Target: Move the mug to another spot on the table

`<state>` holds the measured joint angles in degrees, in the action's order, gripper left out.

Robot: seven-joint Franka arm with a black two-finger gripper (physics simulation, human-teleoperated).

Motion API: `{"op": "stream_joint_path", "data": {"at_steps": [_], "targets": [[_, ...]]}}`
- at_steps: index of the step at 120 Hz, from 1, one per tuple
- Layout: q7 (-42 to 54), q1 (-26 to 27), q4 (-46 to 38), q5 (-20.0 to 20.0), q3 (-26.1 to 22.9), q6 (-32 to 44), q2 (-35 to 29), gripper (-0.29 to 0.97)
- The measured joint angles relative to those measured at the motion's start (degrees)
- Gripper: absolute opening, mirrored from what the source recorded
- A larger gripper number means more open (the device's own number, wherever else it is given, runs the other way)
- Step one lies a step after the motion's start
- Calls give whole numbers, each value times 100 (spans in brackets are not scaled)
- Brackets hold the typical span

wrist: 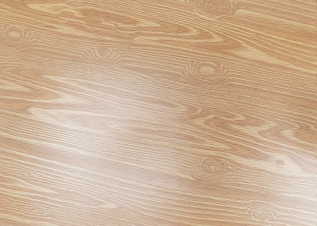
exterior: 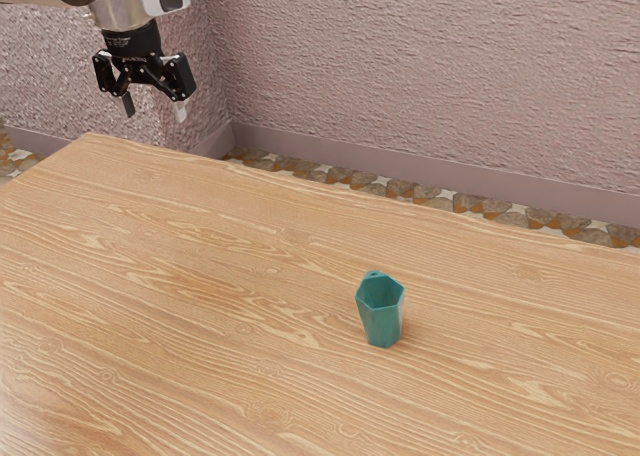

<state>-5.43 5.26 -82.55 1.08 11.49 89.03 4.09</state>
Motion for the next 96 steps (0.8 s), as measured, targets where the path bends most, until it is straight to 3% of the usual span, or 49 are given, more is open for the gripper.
{"op": "stream_joint_path", "data": {"at_steps": [28, 65, 80, 96], "targets": [[-7, -69, 334, -121, -124, 26, 47, 68], [-686, 1098, 1173, -154, -260, 297, 898, 68], [-1353, 1338, 1222, -155, -282, 533, 1048, 68], [-1949, 1422, 1922, -313, -363, 843, 1774, 68]]}}
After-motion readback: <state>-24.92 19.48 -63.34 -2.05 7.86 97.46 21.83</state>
